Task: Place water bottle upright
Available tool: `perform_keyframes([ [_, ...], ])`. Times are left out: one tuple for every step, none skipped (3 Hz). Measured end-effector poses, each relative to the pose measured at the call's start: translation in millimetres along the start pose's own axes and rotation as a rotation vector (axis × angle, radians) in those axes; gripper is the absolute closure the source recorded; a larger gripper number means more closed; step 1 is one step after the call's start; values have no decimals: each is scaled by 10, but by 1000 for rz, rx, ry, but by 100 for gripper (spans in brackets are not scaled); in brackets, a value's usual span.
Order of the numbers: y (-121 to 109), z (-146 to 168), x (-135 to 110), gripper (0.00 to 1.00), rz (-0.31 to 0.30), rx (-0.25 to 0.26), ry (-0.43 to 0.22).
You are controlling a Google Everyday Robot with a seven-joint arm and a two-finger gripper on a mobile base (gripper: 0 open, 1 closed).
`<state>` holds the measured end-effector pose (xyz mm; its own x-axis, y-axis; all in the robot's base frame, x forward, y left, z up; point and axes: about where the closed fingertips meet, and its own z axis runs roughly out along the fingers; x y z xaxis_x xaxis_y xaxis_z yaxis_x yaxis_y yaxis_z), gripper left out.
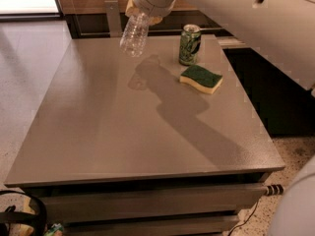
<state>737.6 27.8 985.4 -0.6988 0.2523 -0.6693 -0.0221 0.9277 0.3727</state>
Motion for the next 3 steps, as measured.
perform_keyframes([
  [-238, 14, 173, 100, -99, -55, -51],
  [-253, -50, 113, 100, -277, -164, -179],
  [-108, -197, -29, 100, -395, -255, -309],
])
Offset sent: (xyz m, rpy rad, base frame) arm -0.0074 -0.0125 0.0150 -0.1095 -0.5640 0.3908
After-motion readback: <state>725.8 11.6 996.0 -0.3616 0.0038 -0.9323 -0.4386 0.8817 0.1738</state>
